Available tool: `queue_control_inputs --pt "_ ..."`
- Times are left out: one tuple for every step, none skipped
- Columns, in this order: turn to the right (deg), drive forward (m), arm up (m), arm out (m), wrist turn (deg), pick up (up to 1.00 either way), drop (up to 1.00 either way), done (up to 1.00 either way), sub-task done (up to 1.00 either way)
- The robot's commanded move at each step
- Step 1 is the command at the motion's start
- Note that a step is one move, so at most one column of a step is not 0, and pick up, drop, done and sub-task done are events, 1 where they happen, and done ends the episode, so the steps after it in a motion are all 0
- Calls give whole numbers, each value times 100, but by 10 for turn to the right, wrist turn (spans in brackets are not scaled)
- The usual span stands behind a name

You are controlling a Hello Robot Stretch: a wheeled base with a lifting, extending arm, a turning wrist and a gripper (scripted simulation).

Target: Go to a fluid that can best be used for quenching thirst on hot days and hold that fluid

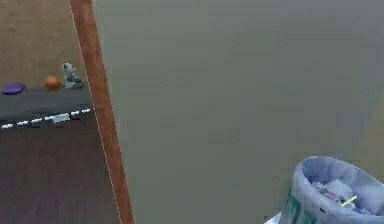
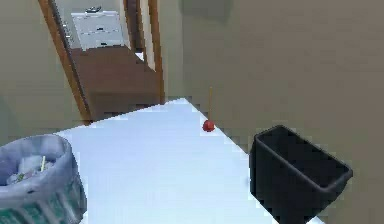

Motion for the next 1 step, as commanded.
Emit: queue_control_inputs --pt "450 0 0 0 0 0 0 0 0"
